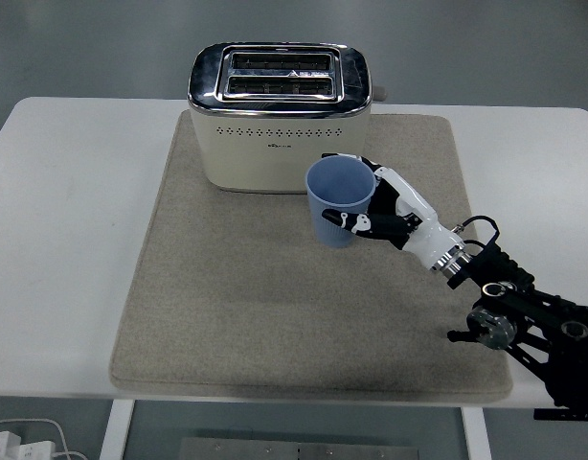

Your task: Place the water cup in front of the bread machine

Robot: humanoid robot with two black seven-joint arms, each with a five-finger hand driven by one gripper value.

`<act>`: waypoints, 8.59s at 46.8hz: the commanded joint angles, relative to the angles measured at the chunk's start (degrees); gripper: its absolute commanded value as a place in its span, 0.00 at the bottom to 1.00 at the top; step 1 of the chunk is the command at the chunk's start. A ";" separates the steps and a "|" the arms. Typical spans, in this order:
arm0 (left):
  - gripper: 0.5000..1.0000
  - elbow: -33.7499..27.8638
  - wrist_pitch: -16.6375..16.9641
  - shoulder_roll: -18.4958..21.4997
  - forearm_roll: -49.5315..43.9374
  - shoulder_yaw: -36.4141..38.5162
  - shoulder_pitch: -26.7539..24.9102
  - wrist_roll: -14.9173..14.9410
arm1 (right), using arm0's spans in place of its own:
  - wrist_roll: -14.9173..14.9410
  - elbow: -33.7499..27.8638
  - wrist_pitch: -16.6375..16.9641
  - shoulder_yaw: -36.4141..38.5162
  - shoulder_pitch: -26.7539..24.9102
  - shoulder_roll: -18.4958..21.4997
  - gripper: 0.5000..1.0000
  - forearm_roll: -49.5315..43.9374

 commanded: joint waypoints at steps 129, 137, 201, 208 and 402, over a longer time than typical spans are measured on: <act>1.00 0.10 -0.01 0.00 -0.04 0.00 0.00 0.00 | 0.00 -16.55 -4.12 -7.18 4.64 14.27 0.83 1.29; 1.00 0.10 -0.01 0.00 -0.04 0.00 0.00 0.00 | 0.00 -16.47 -4.04 -7.18 4.46 14.27 0.85 1.29; 1.00 0.19 -0.01 0.00 -0.04 0.00 0.09 0.00 | 0.00 -16.11 -3.60 -7.27 3.67 14.27 0.86 1.20; 1.00 0.19 -0.01 0.00 -0.12 0.00 0.09 0.00 | 0.00 -16.20 -3.51 -7.18 3.59 14.27 0.86 1.20; 1.00 0.19 -0.01 0.00 -0.12 0.09 0.26 0.00 | -8.36 -16.03 7.48 -2.26 7.89 -8.05 0.86 25.19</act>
